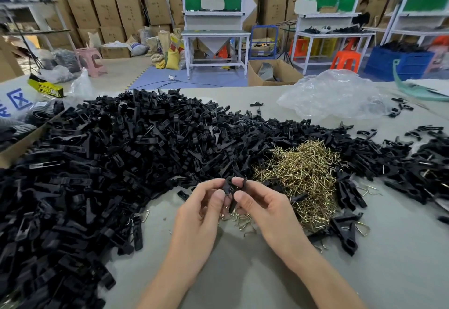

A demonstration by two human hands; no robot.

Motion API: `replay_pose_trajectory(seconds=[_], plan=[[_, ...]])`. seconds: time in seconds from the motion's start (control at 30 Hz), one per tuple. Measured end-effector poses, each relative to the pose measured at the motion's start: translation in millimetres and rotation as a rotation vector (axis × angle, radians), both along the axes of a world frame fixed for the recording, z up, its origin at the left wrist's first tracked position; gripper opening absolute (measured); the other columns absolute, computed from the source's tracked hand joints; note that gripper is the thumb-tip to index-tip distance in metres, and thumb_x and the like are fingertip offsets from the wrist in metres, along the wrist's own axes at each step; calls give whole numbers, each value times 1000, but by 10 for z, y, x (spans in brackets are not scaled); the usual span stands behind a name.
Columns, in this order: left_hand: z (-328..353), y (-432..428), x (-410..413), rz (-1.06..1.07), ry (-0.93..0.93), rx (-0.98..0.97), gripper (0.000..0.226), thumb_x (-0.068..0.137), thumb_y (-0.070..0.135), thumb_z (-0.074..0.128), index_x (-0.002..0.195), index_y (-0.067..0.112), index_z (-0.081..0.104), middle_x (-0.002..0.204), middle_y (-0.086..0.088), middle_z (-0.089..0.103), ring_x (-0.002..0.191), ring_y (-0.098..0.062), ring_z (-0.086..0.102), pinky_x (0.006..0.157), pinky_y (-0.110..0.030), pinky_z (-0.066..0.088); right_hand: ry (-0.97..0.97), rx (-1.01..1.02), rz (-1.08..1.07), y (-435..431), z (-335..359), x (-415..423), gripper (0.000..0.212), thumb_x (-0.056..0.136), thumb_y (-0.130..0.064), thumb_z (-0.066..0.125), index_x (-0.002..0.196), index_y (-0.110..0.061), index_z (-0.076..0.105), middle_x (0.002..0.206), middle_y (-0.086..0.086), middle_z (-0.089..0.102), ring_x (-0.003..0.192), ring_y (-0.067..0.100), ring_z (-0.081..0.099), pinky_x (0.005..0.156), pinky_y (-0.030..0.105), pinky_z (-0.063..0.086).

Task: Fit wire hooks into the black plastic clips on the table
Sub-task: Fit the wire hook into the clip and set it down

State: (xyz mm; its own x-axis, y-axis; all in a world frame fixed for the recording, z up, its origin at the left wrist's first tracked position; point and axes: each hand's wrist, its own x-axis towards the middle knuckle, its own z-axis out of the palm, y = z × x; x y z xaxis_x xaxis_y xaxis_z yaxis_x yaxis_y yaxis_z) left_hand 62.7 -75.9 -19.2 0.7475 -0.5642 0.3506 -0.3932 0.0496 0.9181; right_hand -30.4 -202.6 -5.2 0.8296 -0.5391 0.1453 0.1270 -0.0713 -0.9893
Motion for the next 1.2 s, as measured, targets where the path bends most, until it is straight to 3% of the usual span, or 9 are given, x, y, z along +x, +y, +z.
replay_pose_trajectory(seconds=[0.1,0.23,0.33,0.43,0.57,0.7,0.87,1.1,1.2], plan=[[2,15,16,5,-2,10,21,92,41,53,108,35,66,88,10,74,82,-10,69,75,-26,55,21,-32,2,25,-2,30,31,94,-14,68,123,-27,67,87,-15,74,85,0,70,81,14,53],[1,27,1,2,-57,37,18,94,41,53,107,40,64,88,13,73,82,-8,70,71,-21,54,2,-26,28,19,21,14,32,94,-12,67,119,-33,67,93,-16,77,86,-2,70,79,11,52],[12,26,-6,-8,-90,50,18,94,41,52,108,44,63,86,14,74,82,-8,69,68,-15,50,2,-45,52,22,30,0,32,94,-16,68,108,-44,71,96,-4,77,83,2,68,80,17,55],[26,37,-3,-29,-107,40,18,95,37,54,108,41,65,88,14,74,83,-6,70,69,-10,48,12,-47,67,12,19,-2,28,94,-20,68,112,-41,70,96,1,76,78,5,64,79,21,55],[30,59,0,-53,-88,34,17,95,39,54,107,43,65,89,11,74,83,-10,70,71,-20,53,-2,44,76,-11,4,-7,41,84,-27,70,124,-32,67,86,-11,71,75,8,63,79,21,55],[34,71,-2,-72,-101,44,17,96,38,53,107,39,66,85,8,73,79,-14,68,72,-32,54,-22,49,97,-24,-13,-9,41,81,-25,70,122,-29,70,84,-8,66,74,13,63,79,25,56],[60,84,-4,-14,-224,75,17,98,38,52,107,46,64,86,23,70,77,1,66,64,-4,43,-13,-1,41,-24,-36,9,47,77,-31,73,124,-34,69,85,-17,69,76,5,65,85,26,58],[-13,80,27,43,-255,119,15,98,45,49,109,51,60,85,20,68,71,-11,64,58,-22,49,-16,-6,25,-38,-71,38,43,76,-35,74,118,-41,72,86,-18,69,78,7,67,88,32,59],[-24,91,39,48,-246,108,15,99,41,52,109,47,61,83,21,68,68,-8,62,56,-15,45,-18,-10,30,-53,-78,35,42,76,-37,74,117,-46,71,86,-18,68,78,7,67,90,35,59]])
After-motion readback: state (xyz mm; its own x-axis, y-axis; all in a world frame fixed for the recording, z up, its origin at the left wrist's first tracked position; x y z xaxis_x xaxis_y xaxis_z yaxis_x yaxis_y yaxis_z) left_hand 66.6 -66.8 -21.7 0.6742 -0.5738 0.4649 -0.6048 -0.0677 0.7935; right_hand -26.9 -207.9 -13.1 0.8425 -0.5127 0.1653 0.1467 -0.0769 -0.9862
